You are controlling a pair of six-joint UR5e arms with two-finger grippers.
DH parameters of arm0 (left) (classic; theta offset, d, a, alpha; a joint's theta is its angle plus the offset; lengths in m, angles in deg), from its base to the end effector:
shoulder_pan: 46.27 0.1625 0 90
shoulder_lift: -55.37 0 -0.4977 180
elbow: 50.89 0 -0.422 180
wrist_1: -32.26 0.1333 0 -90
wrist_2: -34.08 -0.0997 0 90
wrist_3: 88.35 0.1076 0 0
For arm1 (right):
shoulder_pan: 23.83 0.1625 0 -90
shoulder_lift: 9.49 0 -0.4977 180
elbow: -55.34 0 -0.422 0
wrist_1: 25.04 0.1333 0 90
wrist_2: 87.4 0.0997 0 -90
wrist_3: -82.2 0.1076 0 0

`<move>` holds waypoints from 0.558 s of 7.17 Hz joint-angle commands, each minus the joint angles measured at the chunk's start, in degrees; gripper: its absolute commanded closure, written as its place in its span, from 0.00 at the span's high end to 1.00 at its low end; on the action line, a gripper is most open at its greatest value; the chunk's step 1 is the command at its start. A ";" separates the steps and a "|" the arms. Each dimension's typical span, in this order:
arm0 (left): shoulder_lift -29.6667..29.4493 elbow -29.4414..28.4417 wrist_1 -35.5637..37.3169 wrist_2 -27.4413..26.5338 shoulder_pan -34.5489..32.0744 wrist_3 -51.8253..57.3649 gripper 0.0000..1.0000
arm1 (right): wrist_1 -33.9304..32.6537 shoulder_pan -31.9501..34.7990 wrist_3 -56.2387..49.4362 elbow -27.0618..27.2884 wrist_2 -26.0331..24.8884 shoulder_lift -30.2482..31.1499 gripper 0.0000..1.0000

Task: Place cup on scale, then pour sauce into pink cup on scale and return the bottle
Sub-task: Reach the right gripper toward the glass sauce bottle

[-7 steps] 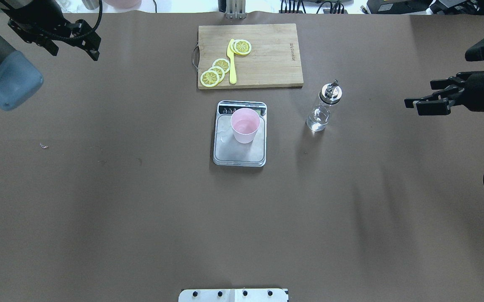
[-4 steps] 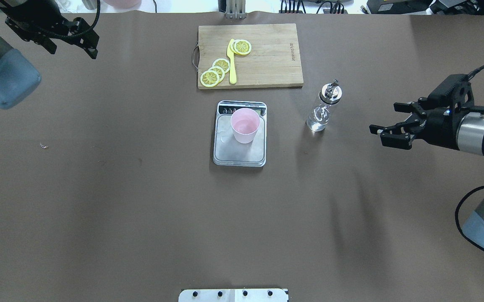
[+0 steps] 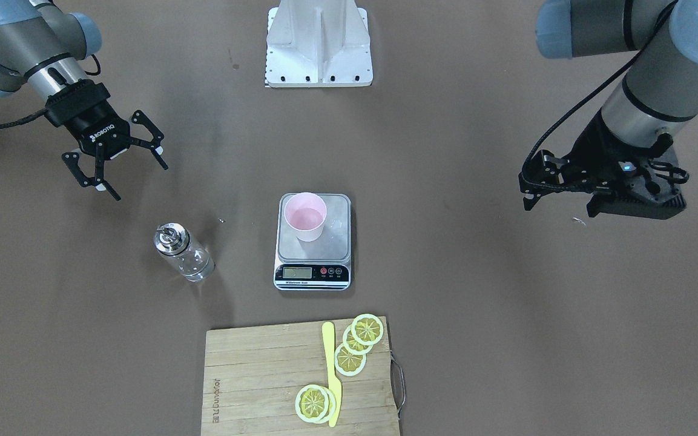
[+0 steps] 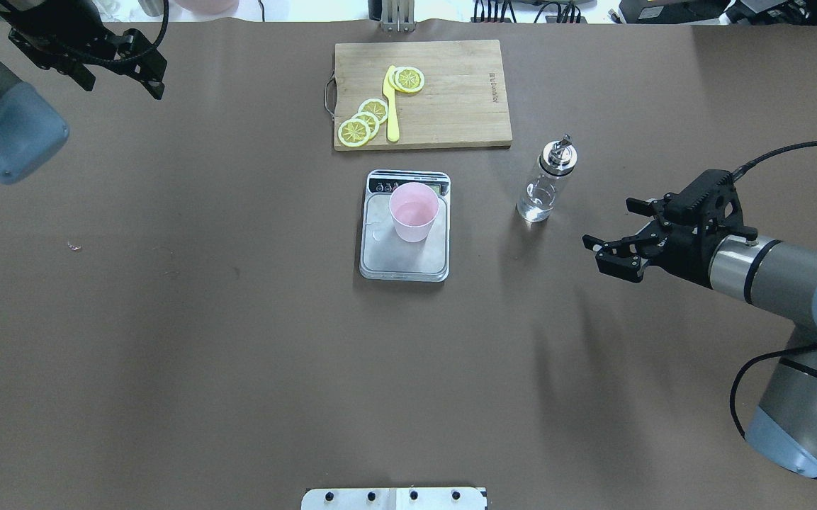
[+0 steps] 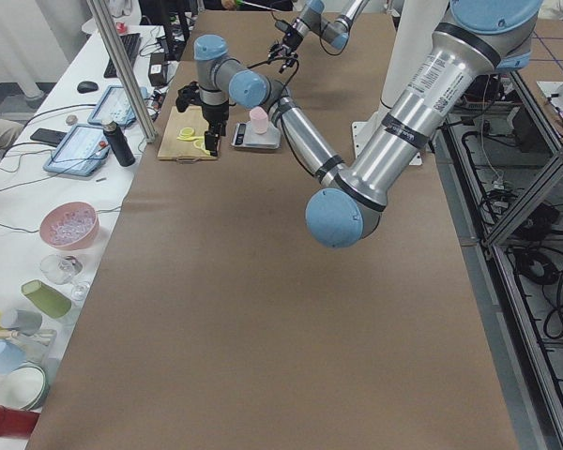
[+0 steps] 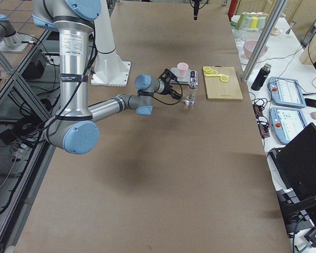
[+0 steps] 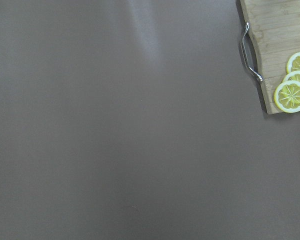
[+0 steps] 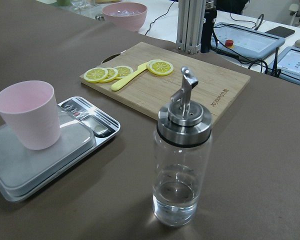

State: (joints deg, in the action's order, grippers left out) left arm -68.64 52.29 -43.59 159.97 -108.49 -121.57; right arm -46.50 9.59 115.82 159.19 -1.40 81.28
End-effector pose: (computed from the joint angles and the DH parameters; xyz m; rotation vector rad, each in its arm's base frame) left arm 0.2624 -0.6487 0.2842 0.1712 0.8065 0.0910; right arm -0.3607 -0.4067 0.4817 1.0501 -0.9718 -0.2806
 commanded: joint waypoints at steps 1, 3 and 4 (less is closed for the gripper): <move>0.09 0.00 0.00 -0.03 0.00 0.00 0.99 | 0.11 -0.90 0.13 -3.83 -2.33 -3.92 0.99; 0.00 -0.09 0.00 -0.12 0.00 0.00 0.99 | 3.76 -0.99 0.48 -6.79 -2.42 -4.45 0.98; 0.00 -0.18 0.00 -0.12 0.00 0.00 0.99 | 9.54 -0.99 0.40 -12.48 -2.68 -6.46 0.99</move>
State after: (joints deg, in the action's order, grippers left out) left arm -68.64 52.19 -43.59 159.86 -108.50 -121.57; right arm -42.44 8.65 116.18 151.98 -3.82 76.51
